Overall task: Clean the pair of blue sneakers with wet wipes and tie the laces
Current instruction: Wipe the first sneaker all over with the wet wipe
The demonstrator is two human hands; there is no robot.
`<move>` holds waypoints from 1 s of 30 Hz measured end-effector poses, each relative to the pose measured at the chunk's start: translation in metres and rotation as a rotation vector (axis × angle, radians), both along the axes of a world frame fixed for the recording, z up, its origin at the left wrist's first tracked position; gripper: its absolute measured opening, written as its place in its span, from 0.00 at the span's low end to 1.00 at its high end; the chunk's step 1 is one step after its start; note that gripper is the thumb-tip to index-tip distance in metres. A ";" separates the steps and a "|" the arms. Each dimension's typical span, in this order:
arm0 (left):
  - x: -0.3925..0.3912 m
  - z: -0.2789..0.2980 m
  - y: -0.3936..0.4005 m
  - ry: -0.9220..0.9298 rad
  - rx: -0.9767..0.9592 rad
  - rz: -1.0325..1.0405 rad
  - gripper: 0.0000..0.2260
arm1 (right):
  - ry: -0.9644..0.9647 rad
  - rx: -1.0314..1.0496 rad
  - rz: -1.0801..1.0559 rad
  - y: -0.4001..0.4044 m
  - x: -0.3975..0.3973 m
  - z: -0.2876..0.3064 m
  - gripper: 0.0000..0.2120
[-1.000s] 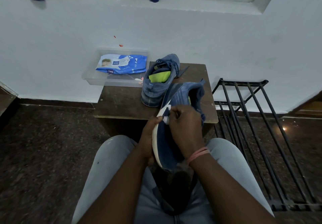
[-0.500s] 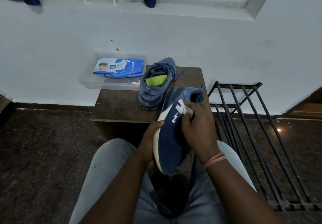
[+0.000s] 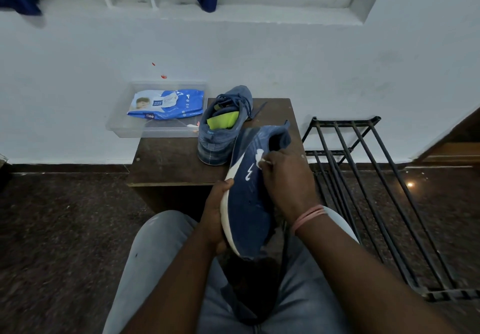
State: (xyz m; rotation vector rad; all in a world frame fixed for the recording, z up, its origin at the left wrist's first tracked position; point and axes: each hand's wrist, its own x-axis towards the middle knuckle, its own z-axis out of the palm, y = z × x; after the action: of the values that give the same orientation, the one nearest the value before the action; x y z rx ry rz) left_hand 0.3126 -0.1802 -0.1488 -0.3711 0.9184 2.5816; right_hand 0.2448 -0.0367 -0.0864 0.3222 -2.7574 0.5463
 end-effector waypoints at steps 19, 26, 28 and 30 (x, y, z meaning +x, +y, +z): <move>0.002 0.001 0.000 -0.027 0.086 0.047 0.24 | -0.077 -0.107 0.189 -0.017 0.046 -0.030 0.10; -0.001 0.007 0.006 0.022 0.070 0.075 0.22 | -0.004 -0.026 -0.075 -0.008 0.012 -0.018 0.11; 0.001 0.009 0.003 0.000 0.056 0.076 0.21 | -0.031 -0.039 -0.077 -0.019 0.022 -0.019 0.11; 0.003 0.007 0.000 0.001 0.055 0.044 0.23 | -0.112 -0.141 0.002 -0.023 0.041 -0.028 0.10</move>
State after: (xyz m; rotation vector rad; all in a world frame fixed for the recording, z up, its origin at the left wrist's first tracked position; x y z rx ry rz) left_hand 0.3154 -0.1801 -0.1419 -0.3789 0.8473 2.6412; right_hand 0.2857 -0.0599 -0.1141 0.2690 -2.8056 0.7777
